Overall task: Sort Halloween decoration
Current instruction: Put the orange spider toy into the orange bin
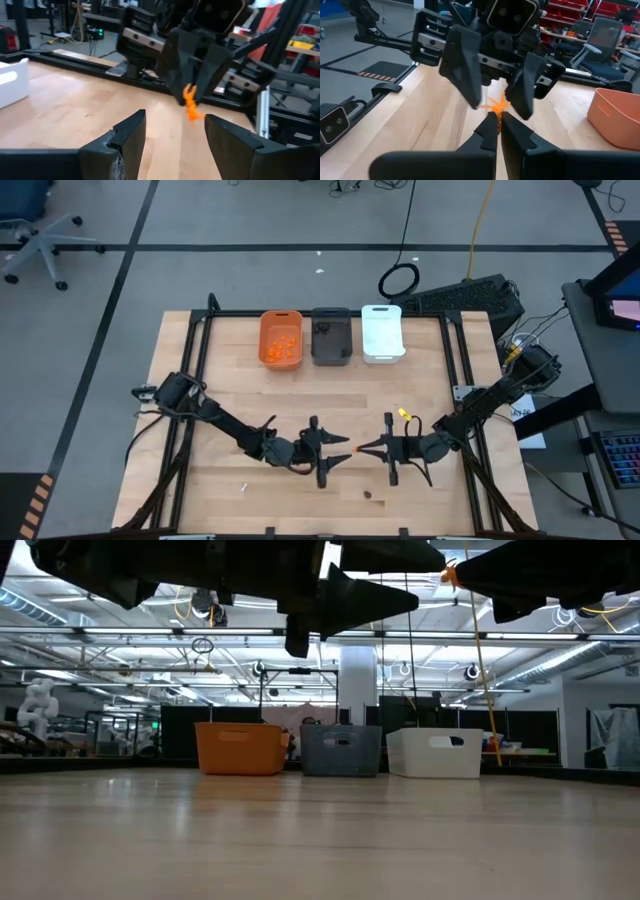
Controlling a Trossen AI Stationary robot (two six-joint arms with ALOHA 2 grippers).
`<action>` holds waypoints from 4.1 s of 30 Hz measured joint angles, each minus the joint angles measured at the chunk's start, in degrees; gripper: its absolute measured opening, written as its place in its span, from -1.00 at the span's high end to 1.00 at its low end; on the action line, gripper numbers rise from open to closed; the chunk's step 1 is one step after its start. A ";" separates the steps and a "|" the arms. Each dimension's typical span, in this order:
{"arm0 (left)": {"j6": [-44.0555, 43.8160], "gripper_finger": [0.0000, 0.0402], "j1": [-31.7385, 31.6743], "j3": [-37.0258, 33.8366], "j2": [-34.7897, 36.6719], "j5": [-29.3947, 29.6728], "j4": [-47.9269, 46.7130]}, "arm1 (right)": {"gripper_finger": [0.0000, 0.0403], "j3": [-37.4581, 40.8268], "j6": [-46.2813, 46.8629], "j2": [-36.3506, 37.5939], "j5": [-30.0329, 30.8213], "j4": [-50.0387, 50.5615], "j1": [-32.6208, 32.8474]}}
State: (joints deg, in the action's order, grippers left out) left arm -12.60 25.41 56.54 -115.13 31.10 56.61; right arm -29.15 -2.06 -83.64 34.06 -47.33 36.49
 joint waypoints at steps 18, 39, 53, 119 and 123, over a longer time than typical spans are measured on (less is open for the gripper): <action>0.00 -0.05 1.93 0.31 0.00 0.64 -0.18 | 1.00 -0.02 1.16 0.00 0.20 0.02 -0.02; 5.60 0.38 2.93 8.06 -4.42 5.03 -3.81 | 1.00 -0.04 1.88 0.02 -0.24 1.81 0.02; 4.93 0.97 2.97 8.04 -4.42 8.60 -4.43 | 1.00 -0.03 1.86 0.02 -0.87 2.08 -0.02; 4.11 1.00 6.45 7.89 23.68 27.98 -39.74 | 0.18 0.00 5.30 7.32 -2.60 26.18 3.72; -0.84 1.00 2.94 7.89 27.83 24.86 -46.98 | 0.18 0.00 5.88 7.32 -2.60 26.18 3.72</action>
State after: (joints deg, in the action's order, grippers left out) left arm -13.44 28.36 64.42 -87.30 55.96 9.63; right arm -29.15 3.81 -76.31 31.46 -21.15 40.21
